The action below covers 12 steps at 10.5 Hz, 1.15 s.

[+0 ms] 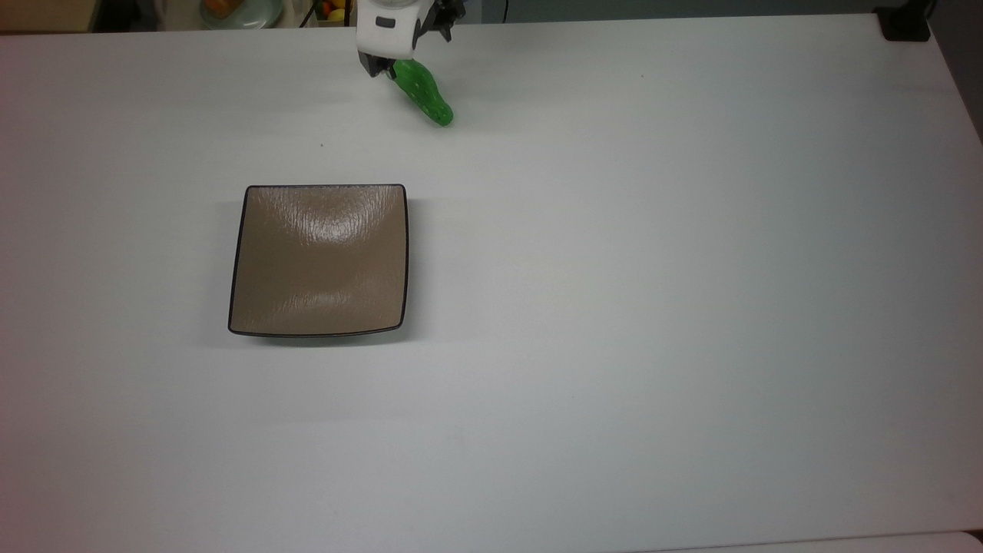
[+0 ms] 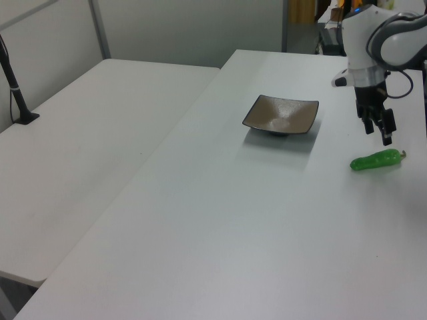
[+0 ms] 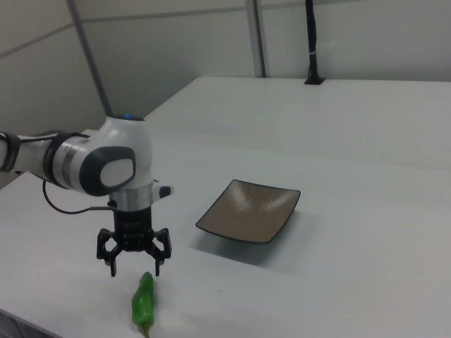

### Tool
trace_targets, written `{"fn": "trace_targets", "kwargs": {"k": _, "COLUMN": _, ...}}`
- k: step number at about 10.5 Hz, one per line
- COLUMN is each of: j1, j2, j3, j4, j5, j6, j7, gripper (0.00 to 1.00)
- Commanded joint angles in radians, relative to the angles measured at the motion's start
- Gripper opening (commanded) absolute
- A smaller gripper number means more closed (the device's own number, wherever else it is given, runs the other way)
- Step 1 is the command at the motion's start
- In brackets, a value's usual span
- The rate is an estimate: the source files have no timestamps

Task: Chili peppers are placed on a ceramic plate
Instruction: 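Lower the gripper onto the green chili pepper and close on it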

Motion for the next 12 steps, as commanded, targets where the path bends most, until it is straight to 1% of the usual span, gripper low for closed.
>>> {"fn": "trace_targets", "kwargs": {"k": 1, "j1": -0.005, "j2": -0.027, "j3": -0.004, "j4": -0.117, "j5": -0.035, "j6": 0.166, "j7": 0.01, "gripper": 1.0}}
{"fn": "trace_targets", "kwargs": {"k": 4, "j1": -0.002, "j2": 0.013, "j3": -0.002, "j4": -0.162, "j5": -0.052, "j6": 0.275, "j7": 0.041, "gripper": 1.0}}
{"fn": "trace_targets", "kwargs": {"k": 8, "j1": 0.006, "j2": 0.04, "j3": -0.002, "j4": -0.176, "j5": -0.052, "j6": 0.295, "j7": 0.048, "gripper": 0.99}}
{"fn": "trace_targets", "kwargs": {"k": 9, "j1": 0.007, "j2": 0.04, "j3": 0.001, "j4": -0.176, "j5": -0.052, "j6": 0.292, "j7": 0.05, "gripper": 0.89}}
{"fn": "trace_targets", "kwargs": {"k": 10, "j1": 0.009, "j2": 0.04, "j3": 0.004, "j4": -0.176, "j5": -0.052, "j6": 0.291, "j7": 0.053, "gripper": 0.74}}
{"fn": "trace_targets", "kwargs": {"k": 11, "j1": 0.009, "j2": 0.04, "j3": 0.004, "j4": -0.176, "j5": -0.052, "j6": 0.291, "j7": 0.053, "gripper": 0.55}}
{"fn": "trace_targets", "kwargs": {"k": 12, "j1": 0.01, "j2": 0.04, "j3": 0.004, "j4": -0.174, "j5": -0.054, "j6": 0.289, "j7": 0.053, "gripper": 0.41}}
